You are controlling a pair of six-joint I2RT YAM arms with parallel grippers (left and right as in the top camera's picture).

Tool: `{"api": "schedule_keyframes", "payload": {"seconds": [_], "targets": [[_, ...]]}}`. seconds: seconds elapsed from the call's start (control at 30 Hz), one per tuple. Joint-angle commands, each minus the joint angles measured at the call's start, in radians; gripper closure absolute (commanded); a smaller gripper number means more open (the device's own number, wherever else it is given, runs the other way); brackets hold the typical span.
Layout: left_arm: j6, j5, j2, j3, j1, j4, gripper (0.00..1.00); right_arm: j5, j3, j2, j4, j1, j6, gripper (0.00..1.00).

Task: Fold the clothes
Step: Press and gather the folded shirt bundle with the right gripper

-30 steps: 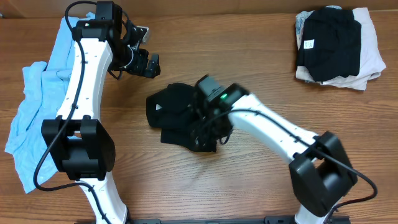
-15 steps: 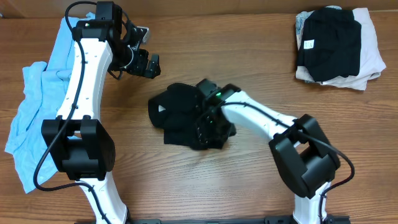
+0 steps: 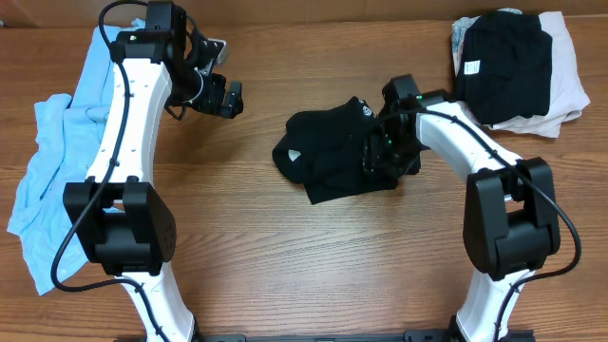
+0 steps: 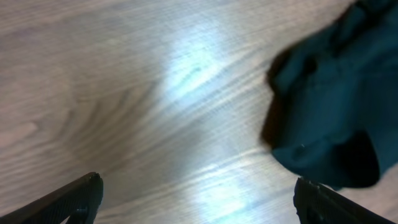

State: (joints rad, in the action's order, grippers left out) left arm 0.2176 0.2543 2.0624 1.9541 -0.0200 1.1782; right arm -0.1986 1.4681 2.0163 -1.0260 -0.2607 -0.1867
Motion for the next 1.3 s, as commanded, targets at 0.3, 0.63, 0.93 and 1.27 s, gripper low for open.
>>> {"api": "schedule_keyframes", "payload": {"seconds": [0.3, 0.63, 0.93, 1.27], "targets": [[-0.031, -0.111, 0.015, -0.004, 0.04, -0.178, 0.0, 0.079, 0.175, -0.124, 0.079, -0.37, 0.146, 0.0], [-0.058, -0.105, 0.109, -0.004, 0.085, -0.187, 0.0, 0.316, 0.175, 0.084, 0.139, -0.449, 0.195, 0.0], [-0.066, -0.1, 0.153, -0.004, 0.085, -0.185, 0.0, 0.347, 0.175, 0.158, 0.158, -0.401, 0.19, 0.0], [-0.066, -0.097, 0.154, -0.004, 0.085, -0.188, 0.0, 0.226, 0.175, 0.237, 0.105, -0.307, 0.191, 0.26]]}}
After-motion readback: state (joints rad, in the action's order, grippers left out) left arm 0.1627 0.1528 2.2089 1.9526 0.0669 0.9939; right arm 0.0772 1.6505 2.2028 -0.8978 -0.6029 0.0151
